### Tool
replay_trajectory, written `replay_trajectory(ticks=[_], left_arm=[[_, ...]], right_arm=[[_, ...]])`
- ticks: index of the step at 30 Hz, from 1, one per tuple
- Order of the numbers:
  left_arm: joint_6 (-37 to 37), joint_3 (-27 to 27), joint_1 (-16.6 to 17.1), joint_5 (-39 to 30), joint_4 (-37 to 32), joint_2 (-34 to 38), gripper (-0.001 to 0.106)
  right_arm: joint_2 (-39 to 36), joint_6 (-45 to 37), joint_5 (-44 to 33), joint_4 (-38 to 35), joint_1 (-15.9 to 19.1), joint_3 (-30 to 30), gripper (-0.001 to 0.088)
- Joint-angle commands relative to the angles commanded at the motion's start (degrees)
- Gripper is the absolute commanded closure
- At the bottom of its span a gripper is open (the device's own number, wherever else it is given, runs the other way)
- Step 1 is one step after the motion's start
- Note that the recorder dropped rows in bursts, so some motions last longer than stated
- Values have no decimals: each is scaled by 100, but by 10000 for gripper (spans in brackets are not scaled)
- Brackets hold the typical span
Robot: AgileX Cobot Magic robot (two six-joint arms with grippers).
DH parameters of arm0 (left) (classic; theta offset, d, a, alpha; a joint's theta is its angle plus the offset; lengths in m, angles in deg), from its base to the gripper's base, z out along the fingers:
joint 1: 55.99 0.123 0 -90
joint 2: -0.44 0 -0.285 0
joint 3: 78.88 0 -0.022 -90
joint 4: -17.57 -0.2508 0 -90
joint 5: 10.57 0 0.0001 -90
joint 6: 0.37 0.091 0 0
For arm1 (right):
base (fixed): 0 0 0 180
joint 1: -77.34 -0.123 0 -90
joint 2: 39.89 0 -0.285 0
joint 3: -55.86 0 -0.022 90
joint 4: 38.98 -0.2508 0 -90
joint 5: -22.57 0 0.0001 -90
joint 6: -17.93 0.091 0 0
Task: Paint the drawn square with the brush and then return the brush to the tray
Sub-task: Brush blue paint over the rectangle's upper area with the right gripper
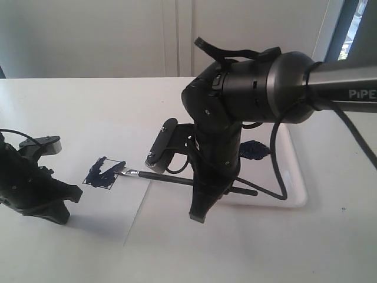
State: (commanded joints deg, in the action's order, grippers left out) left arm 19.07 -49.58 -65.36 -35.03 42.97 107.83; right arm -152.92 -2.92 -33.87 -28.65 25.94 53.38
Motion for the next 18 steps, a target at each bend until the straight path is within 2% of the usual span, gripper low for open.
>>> replay_trajectory(ticks=[12,18], left_arm=[[0,0,0,-10,0,0,1053],[0,-13,0,42,22,0,1053]], right_arm=[[67,-357,-205,-345,0,0,868],[195,-168,295,-262,0,0,868]])
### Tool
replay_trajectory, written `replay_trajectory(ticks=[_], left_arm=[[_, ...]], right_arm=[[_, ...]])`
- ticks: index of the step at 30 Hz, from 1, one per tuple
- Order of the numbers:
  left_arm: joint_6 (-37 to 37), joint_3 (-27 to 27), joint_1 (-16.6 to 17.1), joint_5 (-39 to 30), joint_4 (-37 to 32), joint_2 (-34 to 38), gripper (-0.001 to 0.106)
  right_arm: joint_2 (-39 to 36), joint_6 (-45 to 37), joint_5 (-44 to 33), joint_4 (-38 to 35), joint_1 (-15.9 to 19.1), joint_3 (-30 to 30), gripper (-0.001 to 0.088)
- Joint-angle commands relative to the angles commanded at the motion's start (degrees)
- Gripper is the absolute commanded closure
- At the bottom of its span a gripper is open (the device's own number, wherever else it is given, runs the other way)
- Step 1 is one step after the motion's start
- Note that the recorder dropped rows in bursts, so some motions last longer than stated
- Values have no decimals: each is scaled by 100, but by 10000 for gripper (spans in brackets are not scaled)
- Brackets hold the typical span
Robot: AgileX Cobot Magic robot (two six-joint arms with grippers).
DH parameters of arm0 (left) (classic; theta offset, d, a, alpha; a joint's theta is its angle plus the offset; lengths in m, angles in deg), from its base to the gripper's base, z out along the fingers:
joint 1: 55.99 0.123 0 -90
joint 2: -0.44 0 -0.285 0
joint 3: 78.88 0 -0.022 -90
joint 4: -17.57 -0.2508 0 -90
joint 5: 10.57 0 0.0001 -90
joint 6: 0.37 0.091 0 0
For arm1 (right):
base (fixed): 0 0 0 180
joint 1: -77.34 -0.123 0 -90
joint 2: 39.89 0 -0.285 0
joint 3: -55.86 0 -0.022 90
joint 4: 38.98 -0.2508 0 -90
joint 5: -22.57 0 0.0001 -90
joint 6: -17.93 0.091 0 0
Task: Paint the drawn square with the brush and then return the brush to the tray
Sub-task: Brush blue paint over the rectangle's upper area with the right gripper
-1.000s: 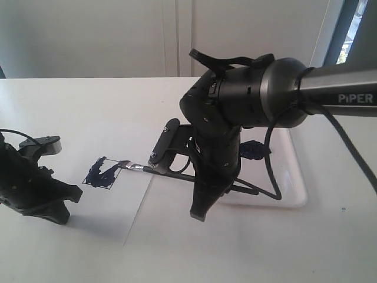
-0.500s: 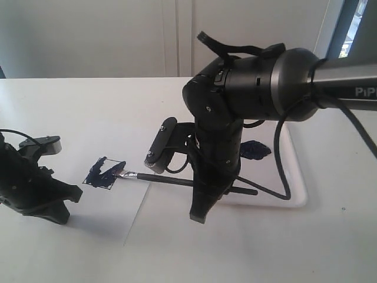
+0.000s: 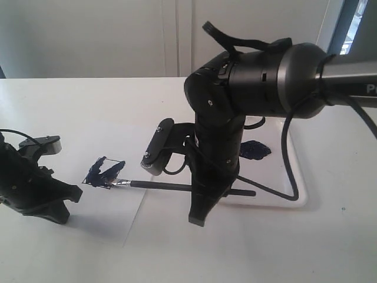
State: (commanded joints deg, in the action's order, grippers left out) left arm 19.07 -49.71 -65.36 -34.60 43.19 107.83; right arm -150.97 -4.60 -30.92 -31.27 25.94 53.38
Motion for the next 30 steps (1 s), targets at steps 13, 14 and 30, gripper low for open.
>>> replay_trajectory(ticks=[13,14,30], left_arm=[[-15,-11,0,126,148,-28,1053],[-15,-11,0,150,149,-28,1053],[-24,-687,0,53,218,-296,1053]], right_arm=[[-508,591,807,463,0,77,868],[-564,607,740,474,0,137,868],[-781,898,250,778,0,590,868]])
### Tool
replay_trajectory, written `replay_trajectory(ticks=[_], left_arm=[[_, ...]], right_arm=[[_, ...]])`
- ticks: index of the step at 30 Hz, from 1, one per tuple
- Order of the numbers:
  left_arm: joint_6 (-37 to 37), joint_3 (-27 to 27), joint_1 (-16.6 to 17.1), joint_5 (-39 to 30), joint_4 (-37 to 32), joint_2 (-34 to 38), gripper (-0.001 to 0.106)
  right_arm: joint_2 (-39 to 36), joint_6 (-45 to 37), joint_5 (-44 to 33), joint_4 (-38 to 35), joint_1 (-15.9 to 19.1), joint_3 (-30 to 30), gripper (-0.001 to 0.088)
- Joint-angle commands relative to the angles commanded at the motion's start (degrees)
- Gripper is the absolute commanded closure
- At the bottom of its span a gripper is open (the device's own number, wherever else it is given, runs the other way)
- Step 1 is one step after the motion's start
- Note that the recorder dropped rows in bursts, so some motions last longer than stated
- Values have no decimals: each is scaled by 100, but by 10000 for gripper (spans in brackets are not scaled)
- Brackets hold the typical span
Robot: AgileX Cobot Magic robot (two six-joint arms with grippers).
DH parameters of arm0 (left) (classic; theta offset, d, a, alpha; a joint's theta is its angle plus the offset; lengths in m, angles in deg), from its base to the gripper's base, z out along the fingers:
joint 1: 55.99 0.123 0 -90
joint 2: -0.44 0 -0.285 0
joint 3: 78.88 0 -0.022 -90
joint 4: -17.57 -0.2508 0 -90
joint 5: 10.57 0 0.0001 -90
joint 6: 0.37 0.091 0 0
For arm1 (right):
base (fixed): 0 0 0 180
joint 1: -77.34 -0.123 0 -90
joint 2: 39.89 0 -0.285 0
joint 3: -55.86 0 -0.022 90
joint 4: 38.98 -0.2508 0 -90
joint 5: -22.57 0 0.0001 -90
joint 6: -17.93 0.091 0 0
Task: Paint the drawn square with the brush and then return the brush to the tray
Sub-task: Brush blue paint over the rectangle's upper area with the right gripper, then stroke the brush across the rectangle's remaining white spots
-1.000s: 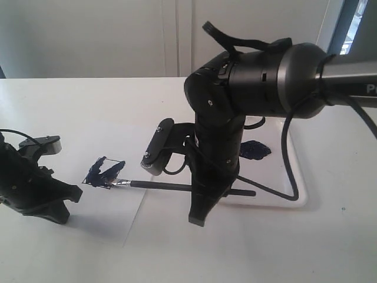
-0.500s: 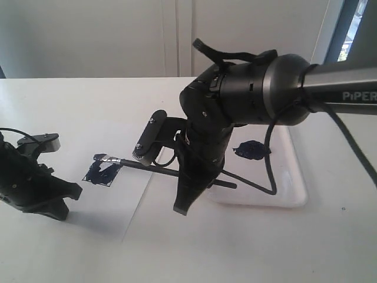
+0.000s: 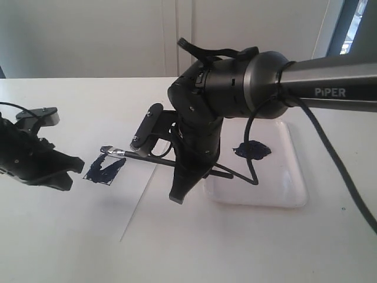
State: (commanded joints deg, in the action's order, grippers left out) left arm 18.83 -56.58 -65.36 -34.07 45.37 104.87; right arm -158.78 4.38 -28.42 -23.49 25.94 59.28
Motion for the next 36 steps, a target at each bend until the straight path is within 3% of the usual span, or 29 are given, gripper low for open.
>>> replay_trajectory(ticks=[24,36], left_arm=[[-164,-16,0,-50,-220,711,1053],[-189,-16,0,-72,-220,780,1053]], right_arm=[[-37,-335,-137,-91,0,0,868],[-37,-1016,-555,-738,0,0,868]])
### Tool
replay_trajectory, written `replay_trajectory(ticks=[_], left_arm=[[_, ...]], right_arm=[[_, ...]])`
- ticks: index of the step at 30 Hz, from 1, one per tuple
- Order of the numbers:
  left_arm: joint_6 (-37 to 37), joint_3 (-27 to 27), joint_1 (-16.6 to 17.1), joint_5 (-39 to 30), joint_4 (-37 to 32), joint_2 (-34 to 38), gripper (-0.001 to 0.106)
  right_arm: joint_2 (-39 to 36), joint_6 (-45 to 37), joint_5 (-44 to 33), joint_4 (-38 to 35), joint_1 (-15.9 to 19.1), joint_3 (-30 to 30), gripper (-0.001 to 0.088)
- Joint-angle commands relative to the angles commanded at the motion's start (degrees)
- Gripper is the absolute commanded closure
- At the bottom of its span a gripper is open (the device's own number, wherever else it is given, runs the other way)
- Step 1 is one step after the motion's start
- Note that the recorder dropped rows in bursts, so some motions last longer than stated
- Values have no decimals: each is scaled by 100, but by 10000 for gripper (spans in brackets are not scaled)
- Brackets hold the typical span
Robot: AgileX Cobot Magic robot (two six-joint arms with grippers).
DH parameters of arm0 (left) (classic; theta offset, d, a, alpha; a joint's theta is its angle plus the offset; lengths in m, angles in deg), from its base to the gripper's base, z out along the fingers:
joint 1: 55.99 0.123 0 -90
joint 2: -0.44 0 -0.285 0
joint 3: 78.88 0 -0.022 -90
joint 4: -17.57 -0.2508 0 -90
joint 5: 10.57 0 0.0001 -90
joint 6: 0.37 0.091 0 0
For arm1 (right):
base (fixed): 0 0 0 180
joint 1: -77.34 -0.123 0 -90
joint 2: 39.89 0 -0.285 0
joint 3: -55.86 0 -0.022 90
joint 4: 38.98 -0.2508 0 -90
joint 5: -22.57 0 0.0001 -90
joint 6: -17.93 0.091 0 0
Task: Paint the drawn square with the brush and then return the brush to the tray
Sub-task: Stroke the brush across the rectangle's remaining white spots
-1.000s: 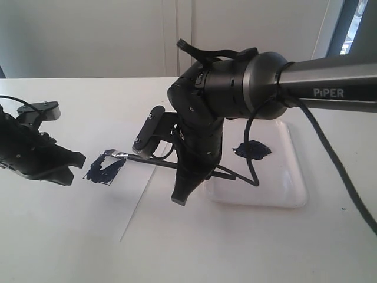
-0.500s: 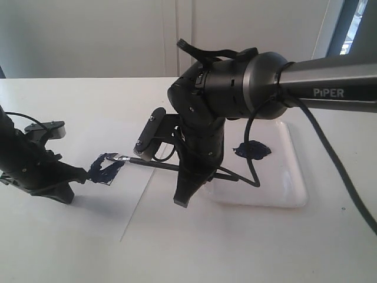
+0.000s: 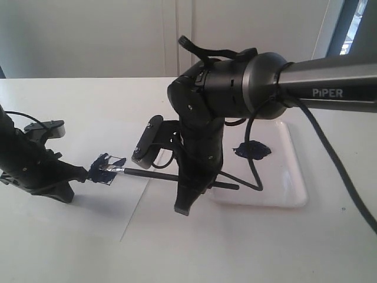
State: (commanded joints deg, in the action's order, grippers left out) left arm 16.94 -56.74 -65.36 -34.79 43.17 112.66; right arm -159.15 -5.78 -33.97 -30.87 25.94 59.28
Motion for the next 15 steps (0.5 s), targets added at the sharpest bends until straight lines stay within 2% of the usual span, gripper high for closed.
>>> replay_trajectory(ticks=[6,15], left_arm=[[0,0,0,13,0,0,1053],[0,0,0,2,0,0,1053]], right_arm=[[0,-116,135,-278,0,0,868],[0,744,438,591,0,0,868]])
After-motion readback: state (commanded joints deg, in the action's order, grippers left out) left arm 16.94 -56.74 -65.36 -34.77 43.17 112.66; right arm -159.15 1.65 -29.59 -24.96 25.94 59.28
